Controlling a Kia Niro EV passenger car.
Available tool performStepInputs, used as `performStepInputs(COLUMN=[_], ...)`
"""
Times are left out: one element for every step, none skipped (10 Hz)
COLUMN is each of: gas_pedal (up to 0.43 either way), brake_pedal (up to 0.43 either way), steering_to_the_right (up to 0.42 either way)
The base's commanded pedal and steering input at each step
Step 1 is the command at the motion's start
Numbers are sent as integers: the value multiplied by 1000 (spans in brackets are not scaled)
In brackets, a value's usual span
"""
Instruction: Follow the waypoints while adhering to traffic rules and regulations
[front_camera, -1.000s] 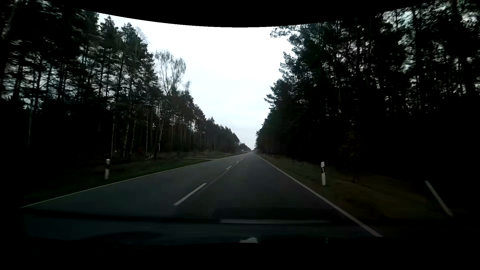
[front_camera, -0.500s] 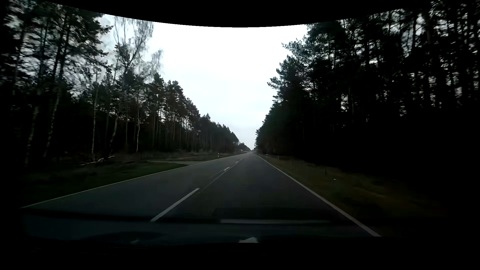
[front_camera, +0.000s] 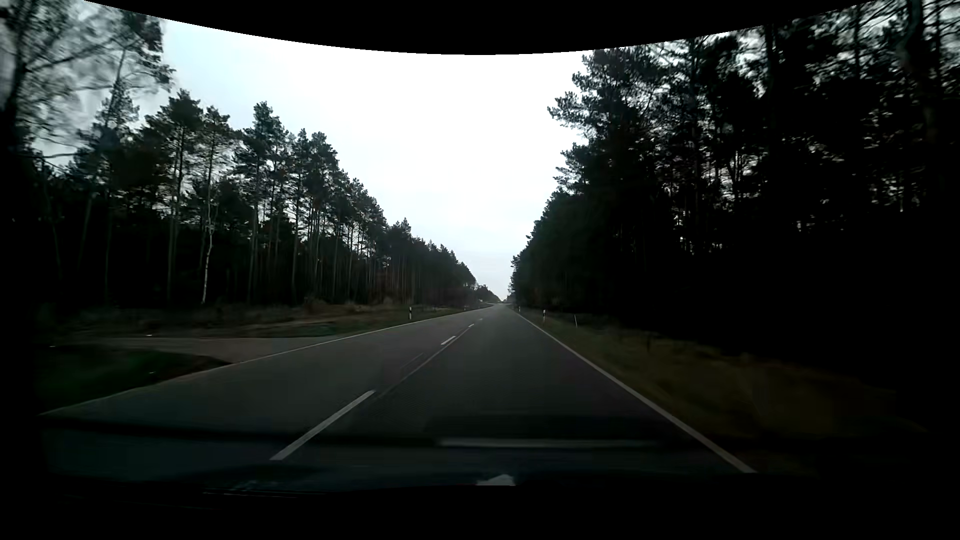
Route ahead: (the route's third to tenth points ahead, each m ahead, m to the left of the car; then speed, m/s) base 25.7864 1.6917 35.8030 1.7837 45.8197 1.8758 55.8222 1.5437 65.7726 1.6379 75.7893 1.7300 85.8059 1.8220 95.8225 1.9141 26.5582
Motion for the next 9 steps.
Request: performStepInputs(gas_pedal=[331,331,331,331,319,319,319,311,299], brake_pedal=[0,0,0,0,0,0,0,0,0], steering_to_the_right=[1,1,1,1,1,1,1,1,1])
